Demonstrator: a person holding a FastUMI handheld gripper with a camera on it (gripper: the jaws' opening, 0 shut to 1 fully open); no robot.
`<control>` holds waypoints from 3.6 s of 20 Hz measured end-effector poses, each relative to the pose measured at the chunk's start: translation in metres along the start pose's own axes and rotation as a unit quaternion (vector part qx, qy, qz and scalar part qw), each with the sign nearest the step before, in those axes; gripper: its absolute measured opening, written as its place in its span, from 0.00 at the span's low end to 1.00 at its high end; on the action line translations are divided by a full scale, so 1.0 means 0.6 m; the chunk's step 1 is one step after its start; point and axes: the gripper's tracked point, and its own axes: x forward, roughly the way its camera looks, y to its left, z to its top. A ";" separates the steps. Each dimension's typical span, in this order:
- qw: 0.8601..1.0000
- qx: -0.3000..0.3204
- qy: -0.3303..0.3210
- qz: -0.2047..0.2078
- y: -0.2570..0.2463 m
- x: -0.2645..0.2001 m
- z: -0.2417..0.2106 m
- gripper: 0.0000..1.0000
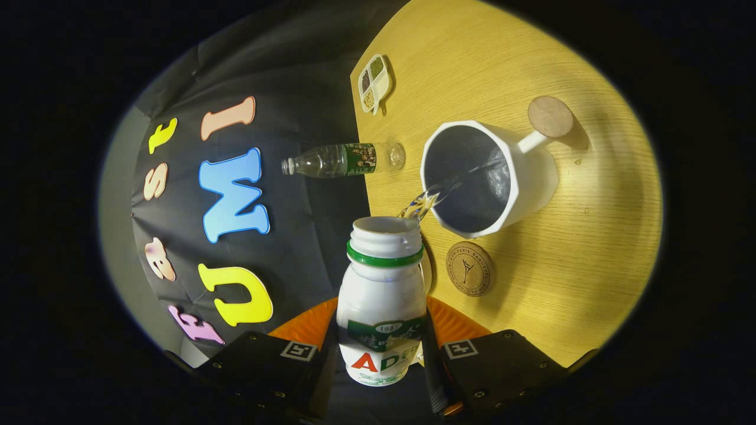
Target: Take the bottle from table, then pour the juice into the cup, finally place the bottle on the coaster
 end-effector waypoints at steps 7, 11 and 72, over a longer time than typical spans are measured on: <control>1.000 0.013 -0.004 -0.002 -0.001 0.004 0.004 0.63; 1.000 0.014 -0.003 -0.005 -0.004 0.003 0.005 0.63; 0.991 0.133 -0.023 -0.008 0.025 -0.004 0.027 0.63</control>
